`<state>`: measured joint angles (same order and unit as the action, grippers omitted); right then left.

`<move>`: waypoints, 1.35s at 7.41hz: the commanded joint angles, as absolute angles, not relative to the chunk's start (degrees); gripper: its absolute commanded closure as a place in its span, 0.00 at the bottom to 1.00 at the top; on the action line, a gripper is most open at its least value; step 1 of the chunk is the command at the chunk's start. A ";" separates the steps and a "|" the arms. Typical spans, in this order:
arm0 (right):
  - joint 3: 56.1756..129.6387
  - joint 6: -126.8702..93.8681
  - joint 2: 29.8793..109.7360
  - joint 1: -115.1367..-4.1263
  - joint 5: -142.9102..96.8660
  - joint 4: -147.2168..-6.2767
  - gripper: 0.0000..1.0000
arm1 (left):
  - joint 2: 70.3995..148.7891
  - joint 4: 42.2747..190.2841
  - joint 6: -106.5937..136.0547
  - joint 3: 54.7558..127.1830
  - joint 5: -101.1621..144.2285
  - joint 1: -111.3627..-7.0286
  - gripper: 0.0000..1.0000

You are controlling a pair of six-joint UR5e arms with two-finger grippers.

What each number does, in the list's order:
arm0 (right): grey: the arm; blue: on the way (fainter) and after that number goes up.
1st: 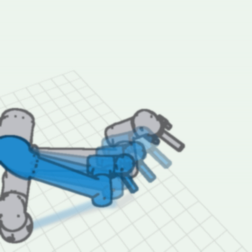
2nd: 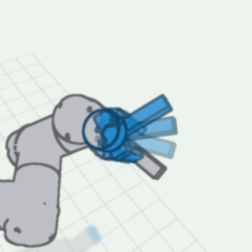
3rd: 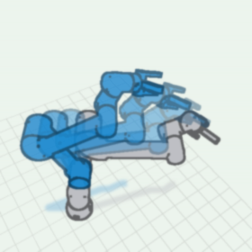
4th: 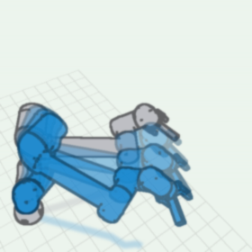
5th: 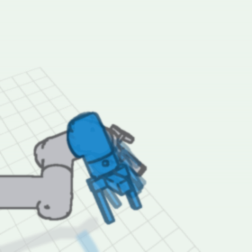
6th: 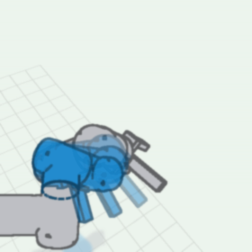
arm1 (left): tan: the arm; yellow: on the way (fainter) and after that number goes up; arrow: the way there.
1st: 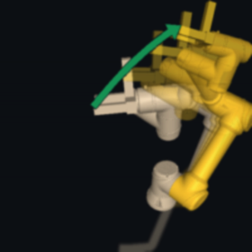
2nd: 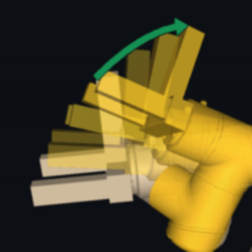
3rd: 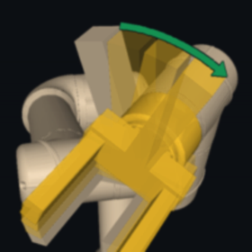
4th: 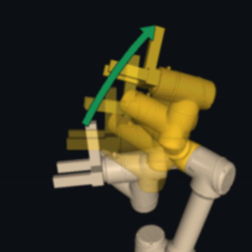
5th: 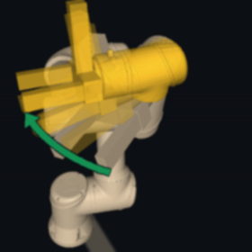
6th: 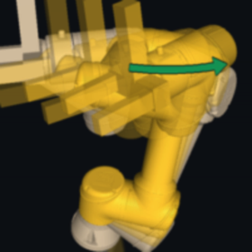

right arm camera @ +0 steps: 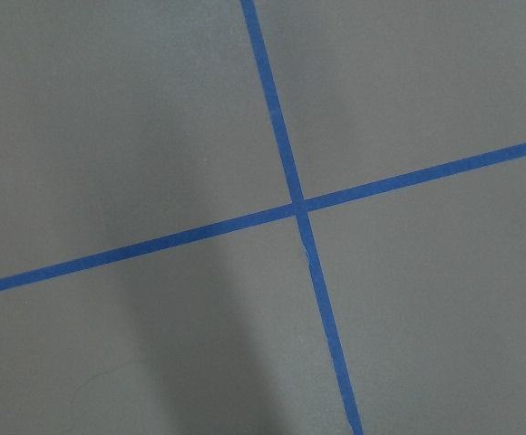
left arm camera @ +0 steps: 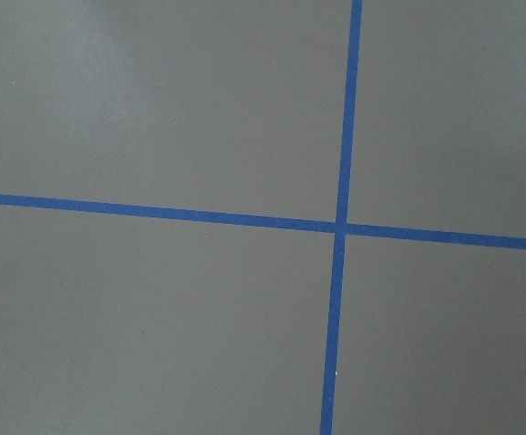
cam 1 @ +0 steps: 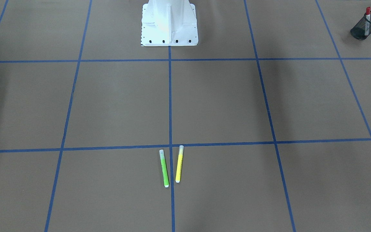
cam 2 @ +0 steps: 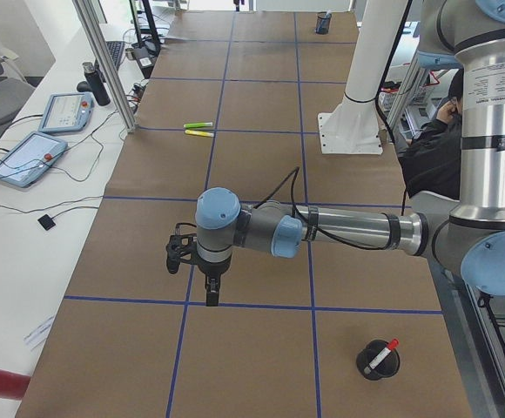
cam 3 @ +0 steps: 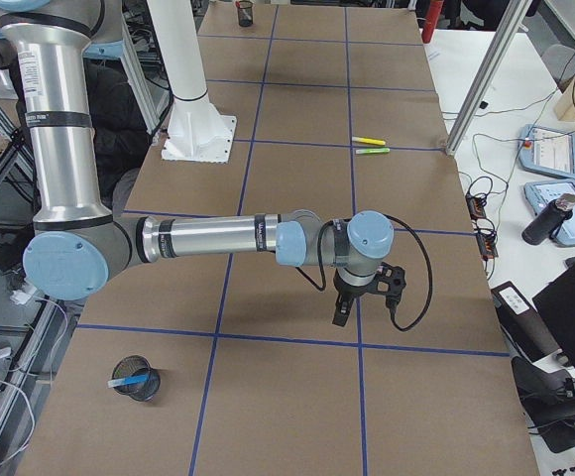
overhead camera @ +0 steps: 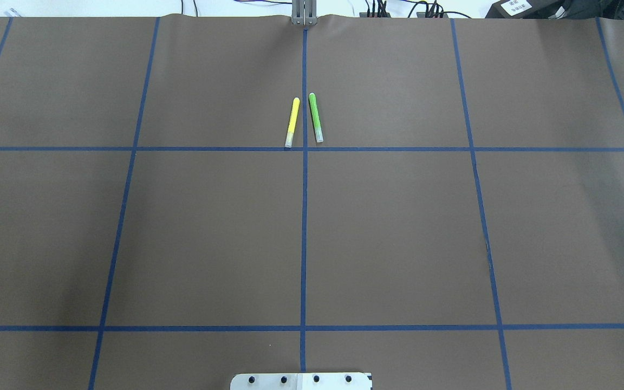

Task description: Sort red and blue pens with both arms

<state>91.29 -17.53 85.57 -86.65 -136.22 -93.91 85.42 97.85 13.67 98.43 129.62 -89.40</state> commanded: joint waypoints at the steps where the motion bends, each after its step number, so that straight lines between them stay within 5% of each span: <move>1: 91.40 -16.96 85.96 -86.66 -135.71 -93.60 0.00 | 85.34 97.82 13.45 98.35 129.64 -89.38 0.00; 10: 93.59 -10.81 89.28 -88.33 -134.56 -93.78 0.00 | 84.81 98.09 13.45 98.70 129.99 -89.38 0.00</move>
<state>92.14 -10.71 88.10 -88.21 -133.98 -93.78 84.97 98.03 13.45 98.61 129.94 -89.39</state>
